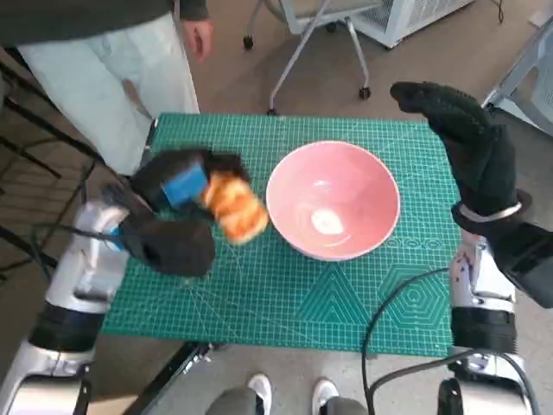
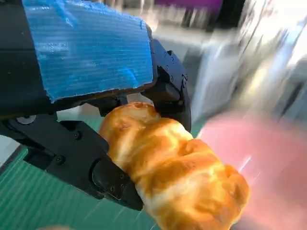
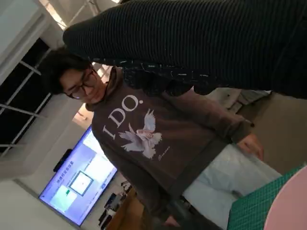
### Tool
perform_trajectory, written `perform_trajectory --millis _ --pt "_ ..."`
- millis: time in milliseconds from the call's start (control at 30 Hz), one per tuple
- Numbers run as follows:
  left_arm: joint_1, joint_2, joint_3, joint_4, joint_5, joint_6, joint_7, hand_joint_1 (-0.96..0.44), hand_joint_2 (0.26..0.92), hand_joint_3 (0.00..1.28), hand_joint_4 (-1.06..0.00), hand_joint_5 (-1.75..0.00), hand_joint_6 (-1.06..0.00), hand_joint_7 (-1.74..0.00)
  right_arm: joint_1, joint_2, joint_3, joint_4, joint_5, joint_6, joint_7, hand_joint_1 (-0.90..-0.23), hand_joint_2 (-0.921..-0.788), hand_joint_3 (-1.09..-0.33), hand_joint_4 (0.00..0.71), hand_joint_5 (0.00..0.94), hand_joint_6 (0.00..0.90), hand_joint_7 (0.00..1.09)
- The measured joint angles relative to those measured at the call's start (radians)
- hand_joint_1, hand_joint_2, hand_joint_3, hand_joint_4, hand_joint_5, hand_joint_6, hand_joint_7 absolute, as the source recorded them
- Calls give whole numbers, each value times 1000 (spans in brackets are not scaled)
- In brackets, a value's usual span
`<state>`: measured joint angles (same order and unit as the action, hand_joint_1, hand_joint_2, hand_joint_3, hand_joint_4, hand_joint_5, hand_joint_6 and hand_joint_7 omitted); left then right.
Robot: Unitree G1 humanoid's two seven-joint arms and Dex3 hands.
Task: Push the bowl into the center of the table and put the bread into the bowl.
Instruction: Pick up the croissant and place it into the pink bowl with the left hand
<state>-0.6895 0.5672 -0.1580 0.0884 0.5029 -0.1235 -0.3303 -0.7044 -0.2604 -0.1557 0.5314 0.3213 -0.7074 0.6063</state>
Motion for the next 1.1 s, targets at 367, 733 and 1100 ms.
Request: perform_trajectory --millis 367,733,1100 --pt "-166 -101 -65 36 41 8 39 3 905 6 -825 -968 -697 -1135 -1 -1 -2 -6 10 2 1 -682 -921 -736 137 0 -1 444" --pt "-299 -232 -163 294 54 -28 59 1 920 18 -761 -1067 -669 -1138 2 -5 -5 -9 18 2 3 -686 -921 -729 139 2 -1 448" --pt "-398 -328 -248 561 95 -73 98 1 920 49 -706 -1161 -652 -1123 17 -10 -16 -17 27 2 3 -690 -921 -716 146 4 3 451"
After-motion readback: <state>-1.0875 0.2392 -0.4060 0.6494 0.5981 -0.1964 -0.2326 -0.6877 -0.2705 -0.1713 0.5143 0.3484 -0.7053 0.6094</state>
